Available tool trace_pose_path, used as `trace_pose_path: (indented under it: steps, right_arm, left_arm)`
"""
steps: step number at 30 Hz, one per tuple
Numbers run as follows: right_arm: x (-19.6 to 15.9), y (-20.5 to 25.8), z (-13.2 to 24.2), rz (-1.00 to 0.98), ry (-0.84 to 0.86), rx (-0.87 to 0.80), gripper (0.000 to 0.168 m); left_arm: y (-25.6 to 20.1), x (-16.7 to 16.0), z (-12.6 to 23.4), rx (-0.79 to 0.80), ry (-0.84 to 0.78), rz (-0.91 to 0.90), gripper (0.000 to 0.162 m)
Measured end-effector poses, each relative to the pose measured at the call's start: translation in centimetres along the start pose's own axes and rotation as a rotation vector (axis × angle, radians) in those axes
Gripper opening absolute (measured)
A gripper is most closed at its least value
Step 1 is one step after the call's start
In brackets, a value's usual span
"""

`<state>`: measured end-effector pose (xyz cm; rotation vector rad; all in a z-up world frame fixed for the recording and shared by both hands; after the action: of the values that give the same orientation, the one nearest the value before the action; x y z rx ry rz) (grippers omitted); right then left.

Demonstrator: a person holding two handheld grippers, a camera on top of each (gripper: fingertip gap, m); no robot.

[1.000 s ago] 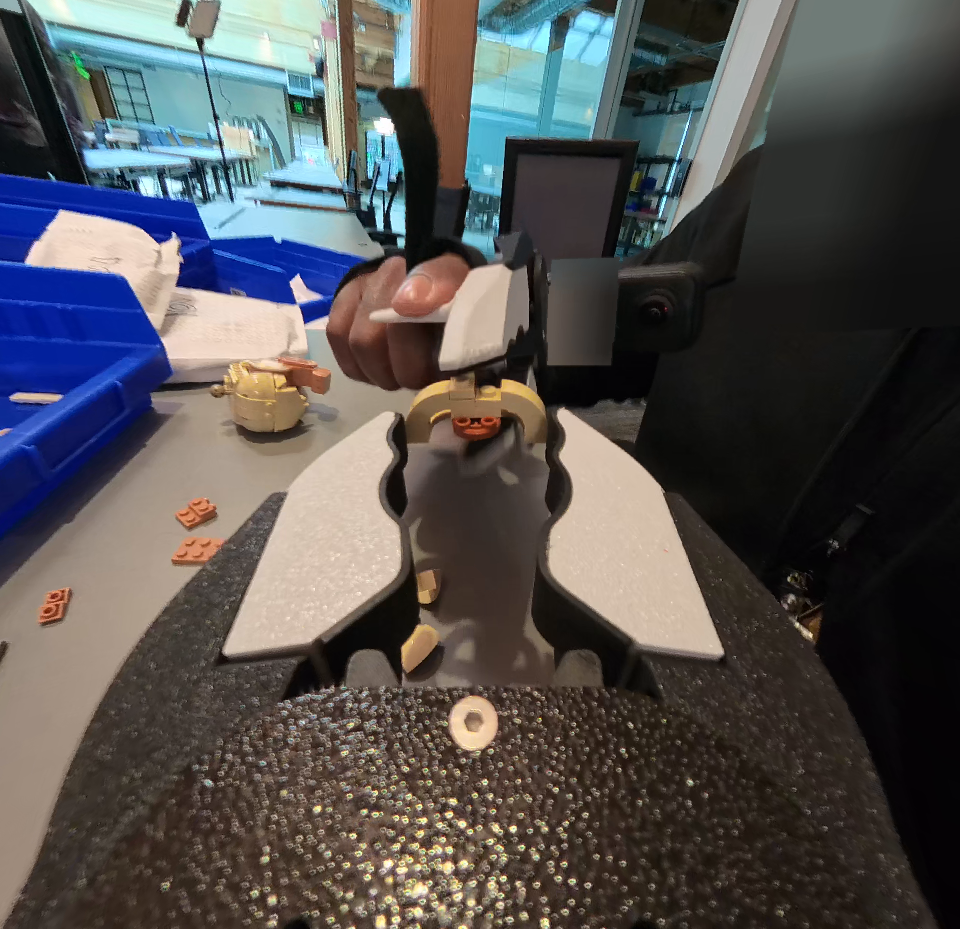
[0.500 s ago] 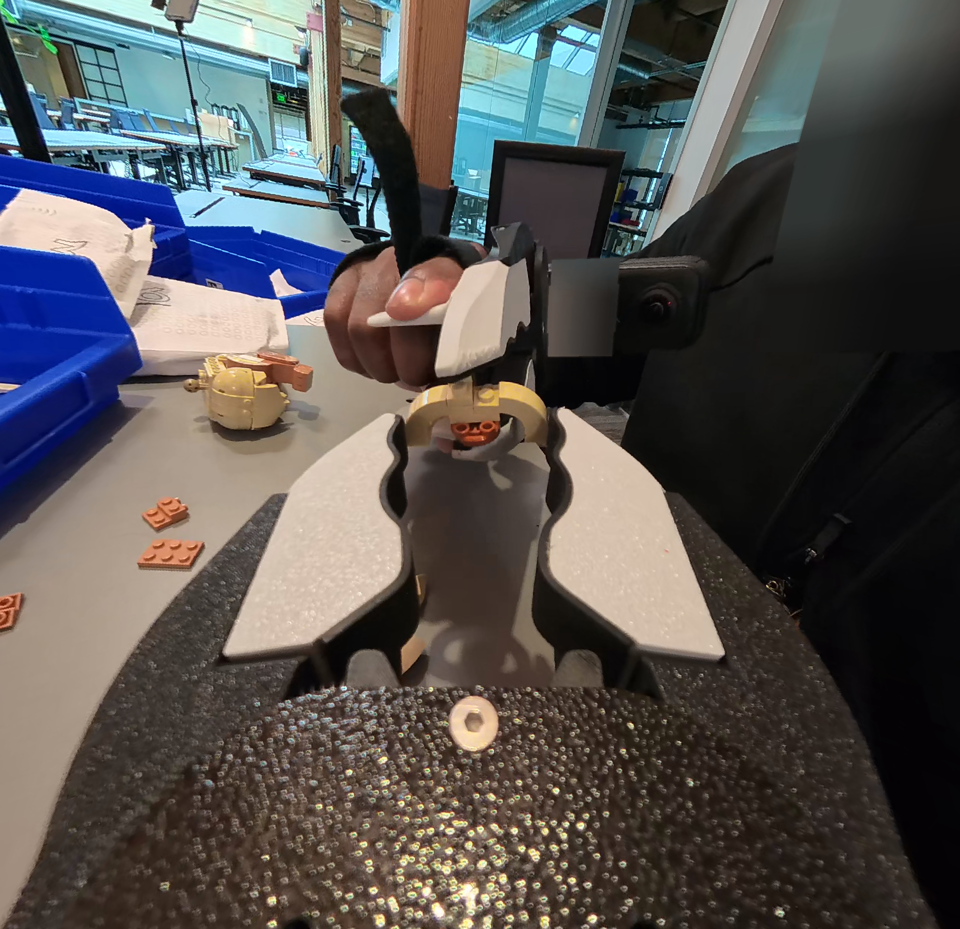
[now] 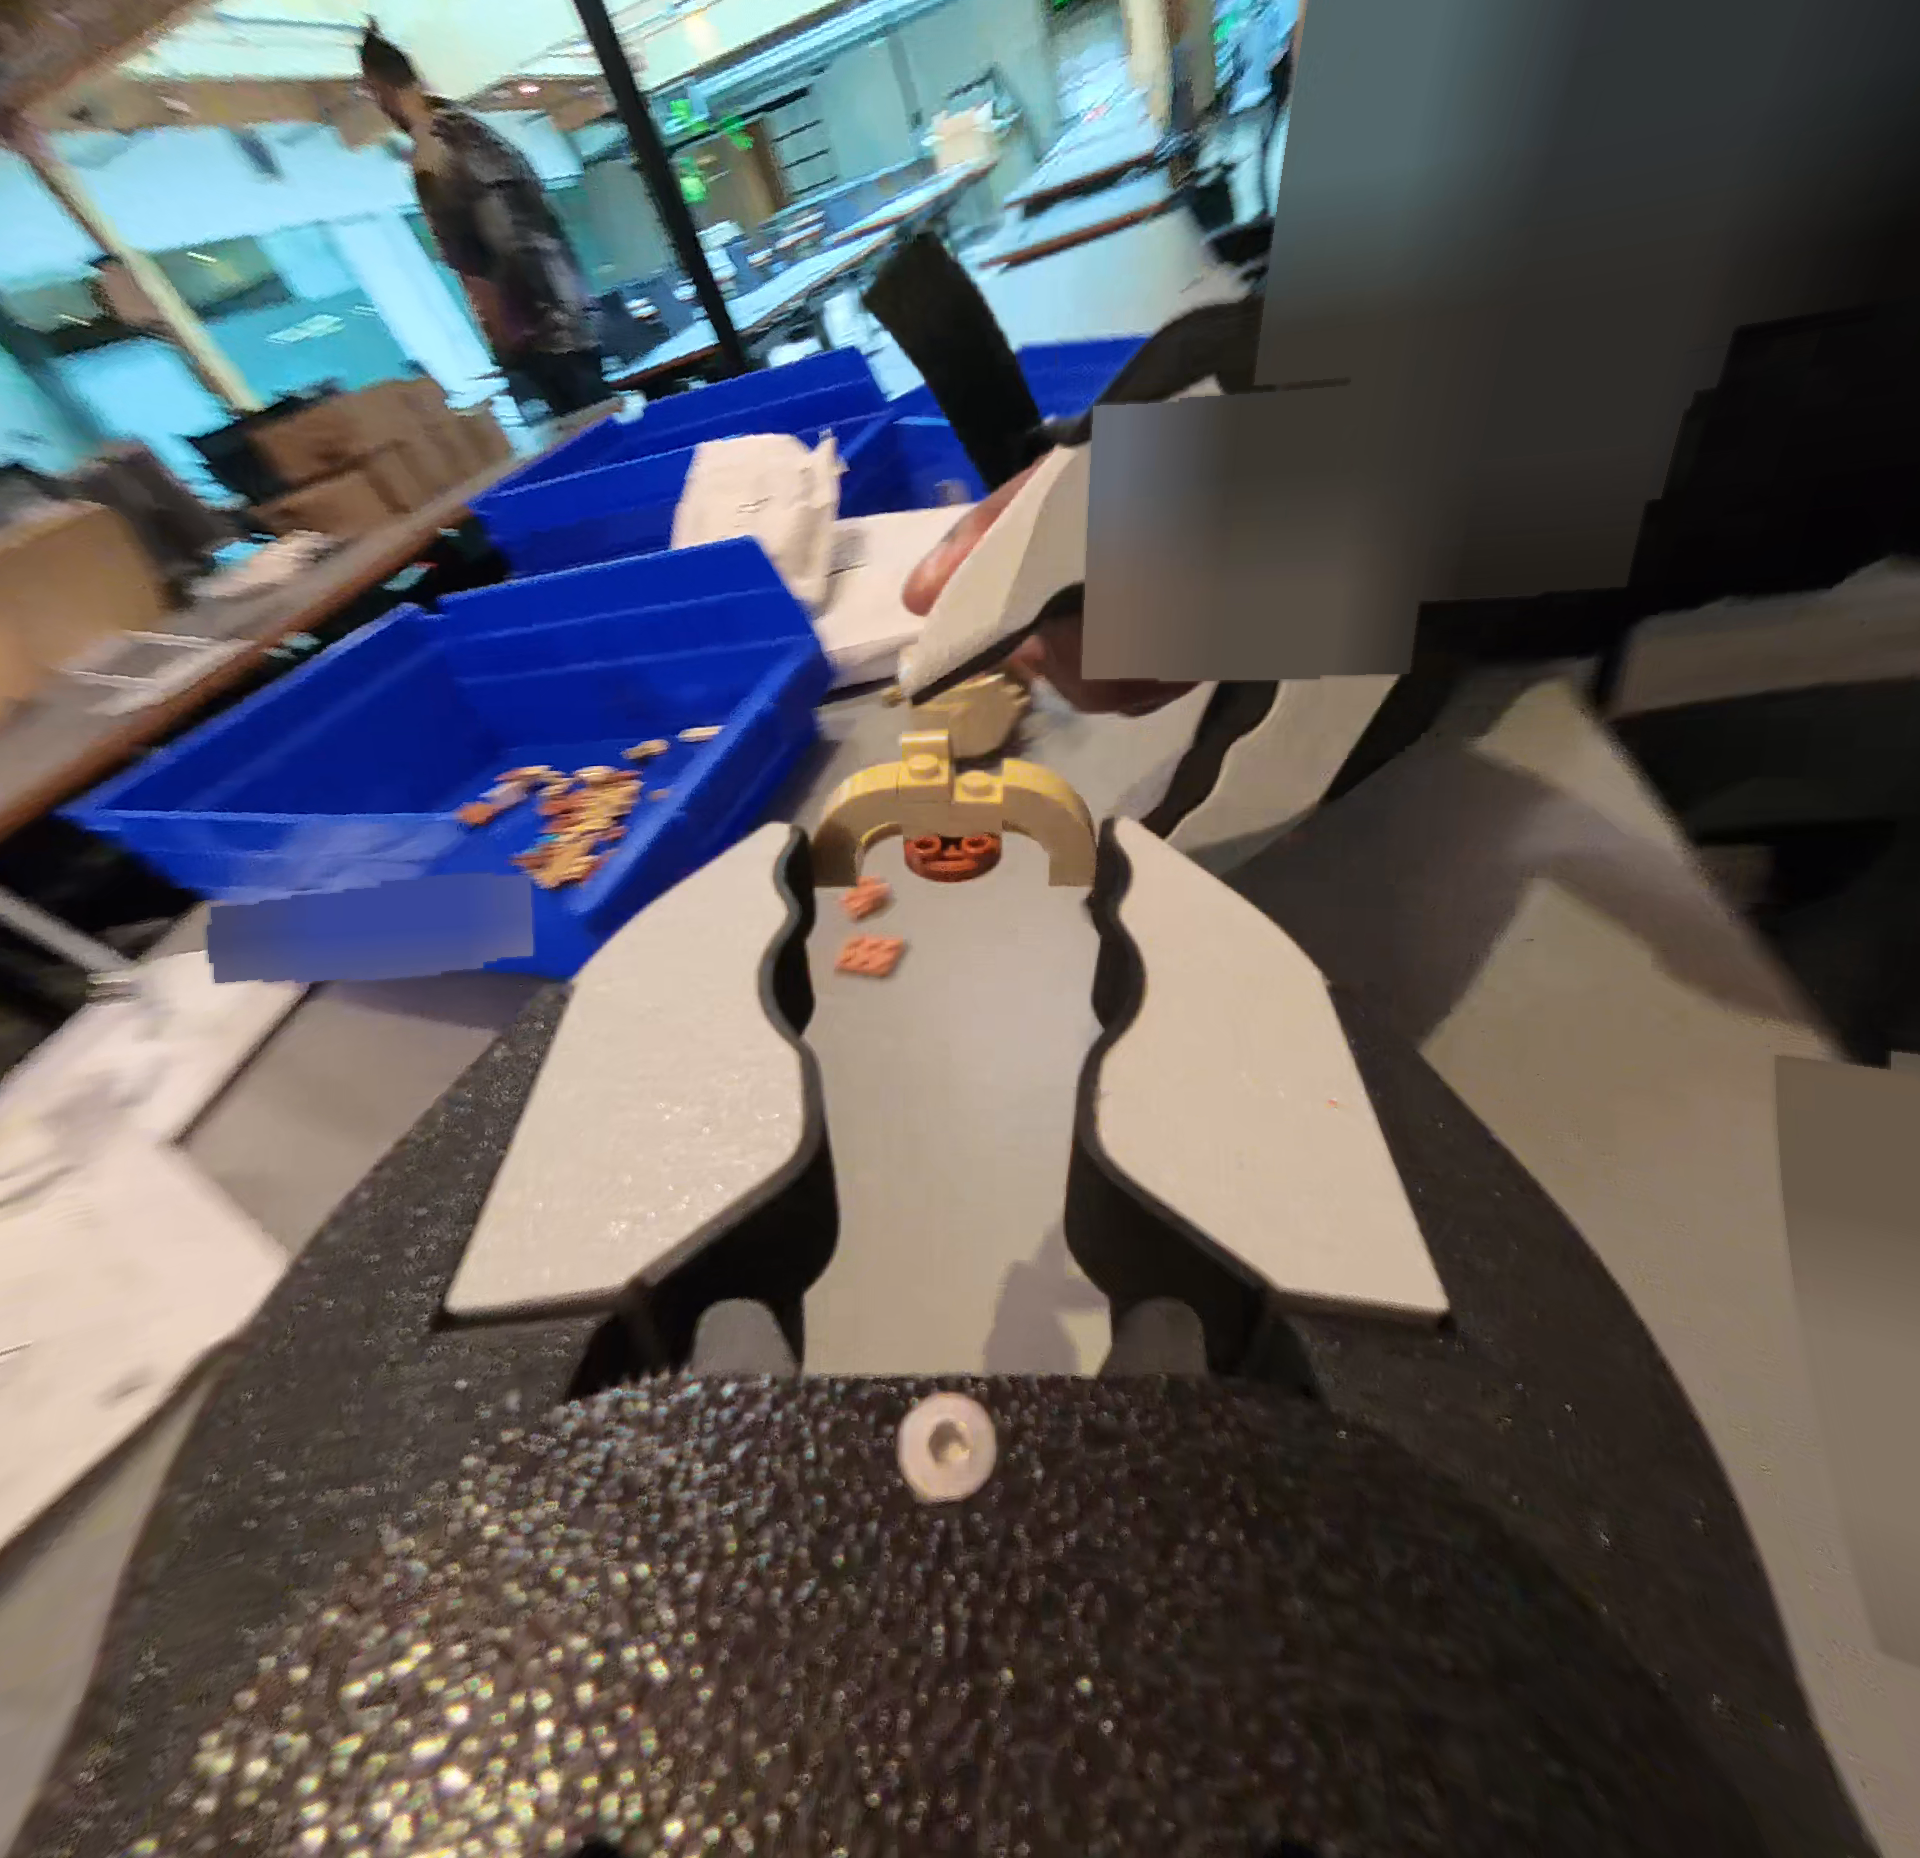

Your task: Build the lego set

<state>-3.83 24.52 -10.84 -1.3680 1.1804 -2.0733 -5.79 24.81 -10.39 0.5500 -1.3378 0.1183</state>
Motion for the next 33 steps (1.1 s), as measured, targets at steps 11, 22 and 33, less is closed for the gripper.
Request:
trace_pose_path:
  steps: [11,22,33]
  right_arm:
    - [0.2,-1.1,-2.1,-1.476,-0.305,0.479,0.059]
    - [0.3,-0.8,-2.0,-1.644,-0.389,0.548,0.049]
    - [1.4,-0.7,-1.4,-1.601,-0.486,0.613,0.026]
  left_arm:
    - [0.8,-0.6,0.0,0.207,0.015,-0.369,0.051]
    - [0.5,-0.3,0.0,0.213,-0.023,-0.406,0.051]
    - [0.1,-0.1,0.1,0.228,-0.027,-0.508,0.051]
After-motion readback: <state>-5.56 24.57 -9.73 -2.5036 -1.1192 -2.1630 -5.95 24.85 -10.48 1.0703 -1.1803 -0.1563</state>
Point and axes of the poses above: each gripper's, where its closed fingertips meet, z back along the fingers, x out of its top, y = z × x across the jaws, the point moved 1 cm from there along z, back along the fingers, and after that the axes turned 7 degrees about x, right-handed, at the moved point
